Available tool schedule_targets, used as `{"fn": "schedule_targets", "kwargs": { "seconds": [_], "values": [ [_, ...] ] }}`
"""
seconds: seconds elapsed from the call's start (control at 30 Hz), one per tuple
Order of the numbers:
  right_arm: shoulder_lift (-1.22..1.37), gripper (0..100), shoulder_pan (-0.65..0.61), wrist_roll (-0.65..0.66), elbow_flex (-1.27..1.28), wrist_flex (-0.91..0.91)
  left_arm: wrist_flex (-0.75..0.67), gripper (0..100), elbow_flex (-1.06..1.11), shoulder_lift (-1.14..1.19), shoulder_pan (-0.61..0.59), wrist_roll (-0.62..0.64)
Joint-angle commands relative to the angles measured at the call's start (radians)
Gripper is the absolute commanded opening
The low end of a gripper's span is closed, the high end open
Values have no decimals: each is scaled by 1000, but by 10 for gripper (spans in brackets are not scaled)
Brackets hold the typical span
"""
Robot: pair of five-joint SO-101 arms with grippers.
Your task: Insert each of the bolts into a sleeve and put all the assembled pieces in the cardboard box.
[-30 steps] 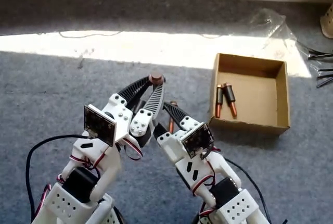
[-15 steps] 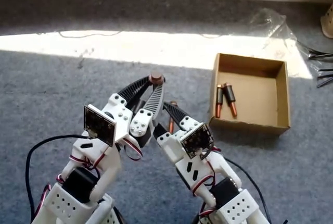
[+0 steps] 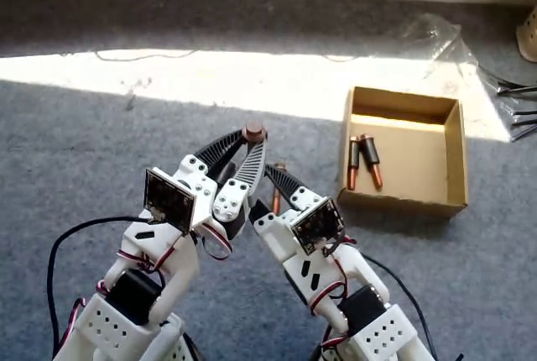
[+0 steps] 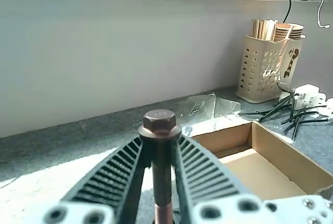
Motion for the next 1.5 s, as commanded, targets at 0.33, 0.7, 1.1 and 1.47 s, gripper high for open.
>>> {"fn": "schedule_targets", "kwargs": {
  "seconds": [0.33,0.7,1.1,1.47],
  "values": [
    [-13,5,5,-40,113,-5,-26,5,219,-329,-56,0],
    [-13,5,8,-115,113,-4,-25,6,252,-315,-51,-5],
    [-13,5,8,-115,113,-4,-28,62,285,-315,-58,-8],
    [-13,5,10,-110,113,-4,18,128,211,-315,-54,-8]
  ]
}}
